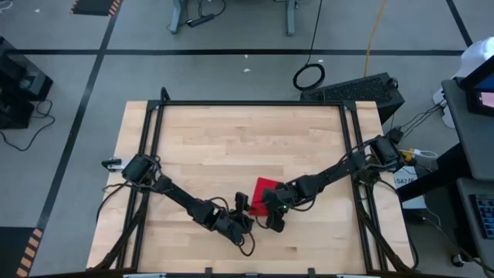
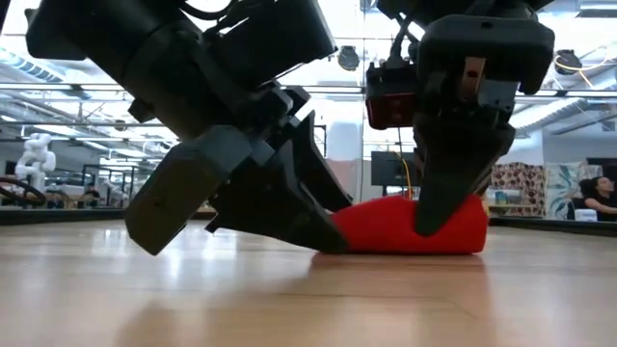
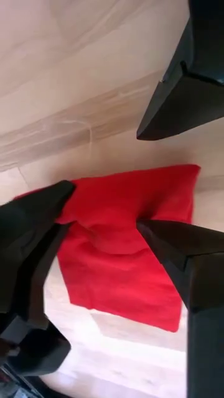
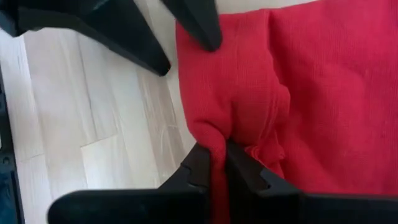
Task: Roll napkin
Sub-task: Roll the red napkin
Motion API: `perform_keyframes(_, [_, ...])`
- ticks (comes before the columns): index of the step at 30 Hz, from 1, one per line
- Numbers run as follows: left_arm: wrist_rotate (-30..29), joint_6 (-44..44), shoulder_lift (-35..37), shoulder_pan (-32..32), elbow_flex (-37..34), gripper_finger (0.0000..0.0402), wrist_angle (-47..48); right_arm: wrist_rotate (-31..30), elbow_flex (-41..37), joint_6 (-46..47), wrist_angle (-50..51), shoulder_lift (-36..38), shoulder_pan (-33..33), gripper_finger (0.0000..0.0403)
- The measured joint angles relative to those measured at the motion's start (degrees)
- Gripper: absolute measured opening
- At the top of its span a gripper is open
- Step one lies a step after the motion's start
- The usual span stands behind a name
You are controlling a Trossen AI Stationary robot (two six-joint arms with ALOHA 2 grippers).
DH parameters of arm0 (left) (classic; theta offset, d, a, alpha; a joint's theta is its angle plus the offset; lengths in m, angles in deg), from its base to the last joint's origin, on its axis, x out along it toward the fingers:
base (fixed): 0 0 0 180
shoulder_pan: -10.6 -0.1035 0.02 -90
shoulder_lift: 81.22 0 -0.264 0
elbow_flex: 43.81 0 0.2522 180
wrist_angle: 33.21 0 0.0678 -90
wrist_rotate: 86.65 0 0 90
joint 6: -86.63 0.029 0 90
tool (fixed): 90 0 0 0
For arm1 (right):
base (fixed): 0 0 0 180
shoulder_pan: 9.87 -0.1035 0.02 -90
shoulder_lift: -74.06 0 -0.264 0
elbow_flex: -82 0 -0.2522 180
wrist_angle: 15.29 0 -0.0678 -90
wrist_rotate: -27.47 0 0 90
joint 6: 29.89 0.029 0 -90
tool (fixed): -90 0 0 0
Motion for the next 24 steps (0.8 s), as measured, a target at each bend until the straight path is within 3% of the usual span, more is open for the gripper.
perform_keyframes(5, [0.98,-0.04,0.0,-0.84,0.0,0.0224,0.14,0.09,0.0,-0.64,-0.36,0.09,0.32,0.0013])
perform_keyframes(11, [6.57,-0.07,0.0,-4.12,0.04,0.0193,0.27,0.93,0.02,-1.5,-0.96,0.15,0.26,0.0013])
perform_keyframes(15, [12.07,-0.07,0.13,-6.1,0.13,0.0137,0.81,0.91,0.04,-3.23,-0.98,0.2,0.1,0.0016])
perform_keyframes(20, [18.26,-1.2,0.26,-7.95,0.26,0.0025,2.39,0.39,0.13,-5.47,-0.92,0.22,-0.2,0.0046])
perform_keyframes(24, [23.44,-2.77,0.81,-8.66,0.63,0.0021,3.71,-0.83,0.13,-7.4,-0.4,0.79,-1.68,0.009])
